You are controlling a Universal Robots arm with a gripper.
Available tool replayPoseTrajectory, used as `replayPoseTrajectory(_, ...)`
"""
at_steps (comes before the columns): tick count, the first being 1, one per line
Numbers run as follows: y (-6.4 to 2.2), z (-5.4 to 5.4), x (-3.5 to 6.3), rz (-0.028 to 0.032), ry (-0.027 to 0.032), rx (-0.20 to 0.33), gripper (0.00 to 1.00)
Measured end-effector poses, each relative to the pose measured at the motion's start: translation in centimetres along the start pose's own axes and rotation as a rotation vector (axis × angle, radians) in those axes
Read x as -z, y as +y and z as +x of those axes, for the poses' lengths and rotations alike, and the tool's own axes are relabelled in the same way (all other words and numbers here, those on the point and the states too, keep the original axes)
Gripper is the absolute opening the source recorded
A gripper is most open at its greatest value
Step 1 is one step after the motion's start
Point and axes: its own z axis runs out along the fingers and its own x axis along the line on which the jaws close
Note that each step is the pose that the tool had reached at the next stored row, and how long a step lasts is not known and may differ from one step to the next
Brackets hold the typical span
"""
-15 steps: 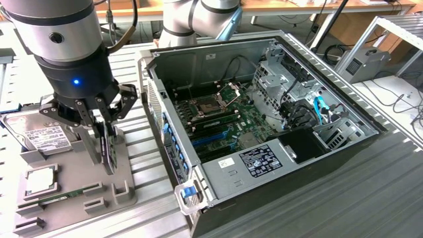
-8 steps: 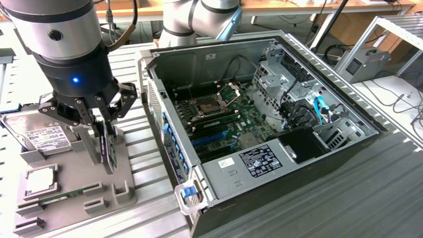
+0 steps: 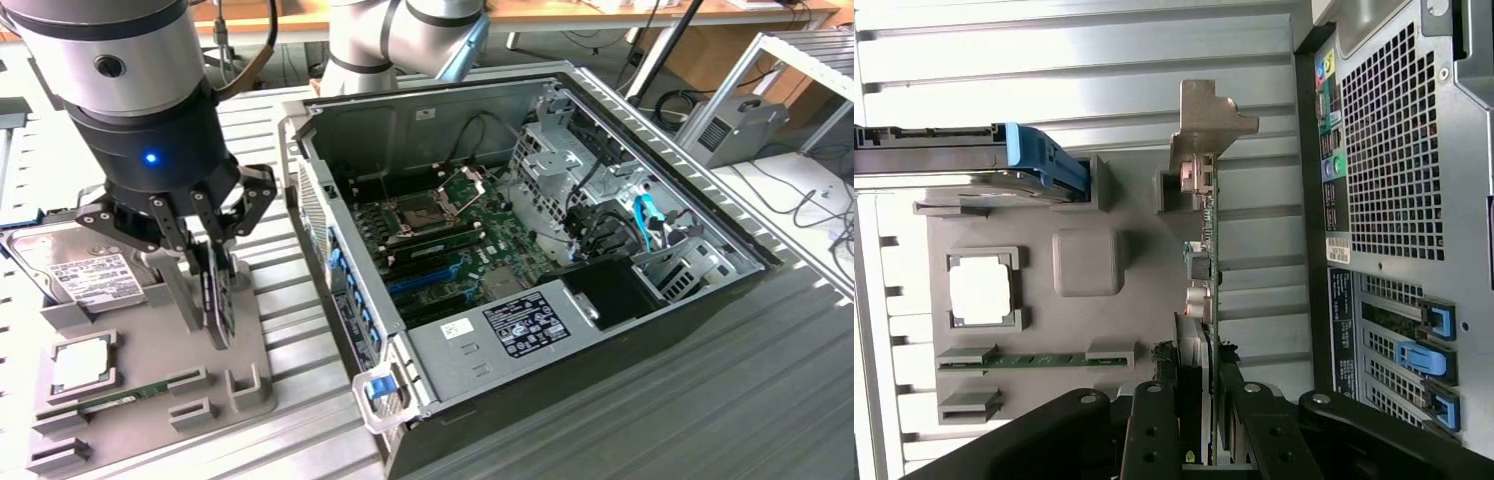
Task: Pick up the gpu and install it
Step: 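Pick up the gpu and move the gpu toward the slot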
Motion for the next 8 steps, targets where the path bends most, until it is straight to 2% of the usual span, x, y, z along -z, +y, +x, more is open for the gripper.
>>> replayPoseTrajectory(8, 0.01, -0.01, 0.26, 0.0000, 0.0000, 0.000, 0.26)
